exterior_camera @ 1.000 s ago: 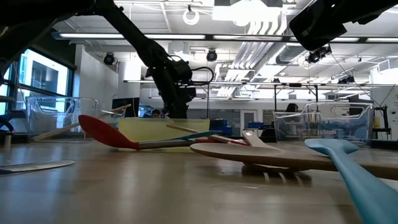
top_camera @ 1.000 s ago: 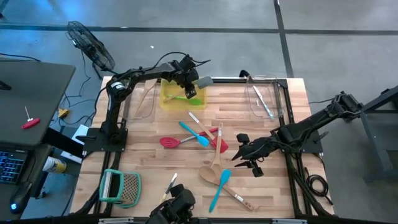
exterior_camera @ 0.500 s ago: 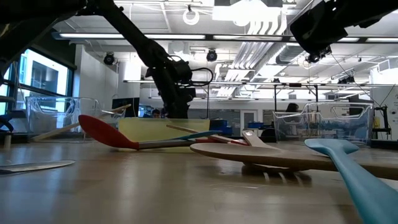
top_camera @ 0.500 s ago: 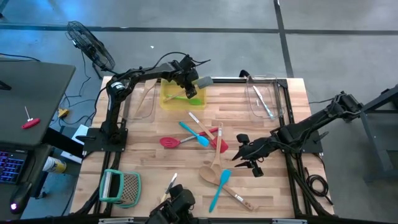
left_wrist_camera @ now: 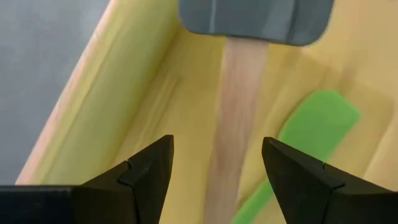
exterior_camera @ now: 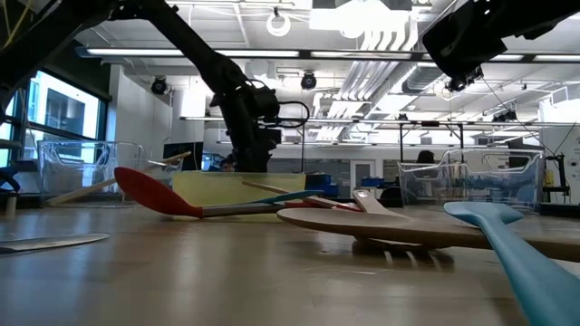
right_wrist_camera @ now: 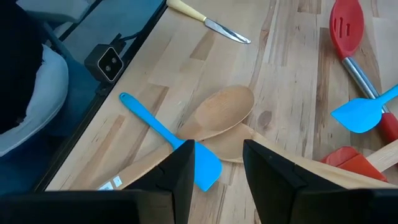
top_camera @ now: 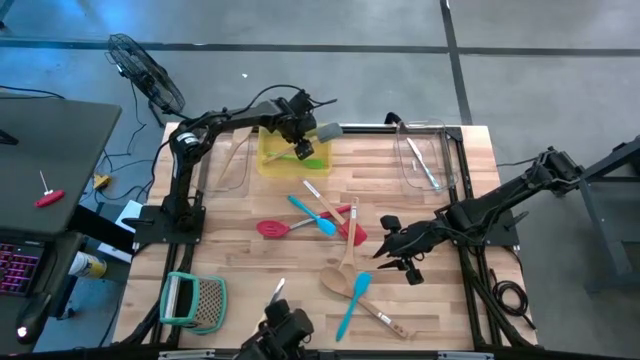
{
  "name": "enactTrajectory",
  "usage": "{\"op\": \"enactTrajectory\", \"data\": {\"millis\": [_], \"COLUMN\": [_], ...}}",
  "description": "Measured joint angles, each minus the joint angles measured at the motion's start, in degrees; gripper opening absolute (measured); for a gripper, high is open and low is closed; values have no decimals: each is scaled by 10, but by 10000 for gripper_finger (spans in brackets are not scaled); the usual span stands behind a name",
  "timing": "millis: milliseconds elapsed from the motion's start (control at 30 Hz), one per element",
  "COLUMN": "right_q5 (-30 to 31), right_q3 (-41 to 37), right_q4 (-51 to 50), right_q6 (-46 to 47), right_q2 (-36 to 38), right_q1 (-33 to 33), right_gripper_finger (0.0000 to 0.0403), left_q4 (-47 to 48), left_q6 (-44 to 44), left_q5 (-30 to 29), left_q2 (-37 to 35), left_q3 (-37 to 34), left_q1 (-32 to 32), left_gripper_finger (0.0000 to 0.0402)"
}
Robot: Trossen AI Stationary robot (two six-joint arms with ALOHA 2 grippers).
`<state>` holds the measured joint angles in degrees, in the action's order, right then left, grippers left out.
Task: Pick & Place Kitchen Items
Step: Put the blue spatula into the yellow bin
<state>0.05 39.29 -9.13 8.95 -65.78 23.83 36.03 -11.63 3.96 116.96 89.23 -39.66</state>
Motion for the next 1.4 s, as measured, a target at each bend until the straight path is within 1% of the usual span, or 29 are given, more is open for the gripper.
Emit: {"op": "enactTrajectory", "data": {"millis": [167,467,667,900,1000,1233,1400], "right_q5": [4,4,4,0,-2,-1,-1], "right_q3": [0,0,0,0,0,0,0], "right_q4": [5,9,9,8,8,8,8], "right_q6": [-1,-1,-1,-2,-2,9,19], "right_q2": [0,0,0,0,0,0,0], "right_q1": [0,0,0,0,0,0,0], "right_gripper_finger": [128,128,128,128,128,128,128], "left_q4": [6,16,67,174,206,244,280], "left_q6": [-1,-5,7,105,135,184,202], "left_q5": [-18,-23,-22,-3,-3,3,31], "left_q2": [-11,-51,-81,-101,-101,-101,-101], "left_q3": [0,0,0,0,0,0,0], "left_q1": [12,40,72,139,174,259,320], "left_gripper_finger": [242,242,242,242,242,242,242]}}
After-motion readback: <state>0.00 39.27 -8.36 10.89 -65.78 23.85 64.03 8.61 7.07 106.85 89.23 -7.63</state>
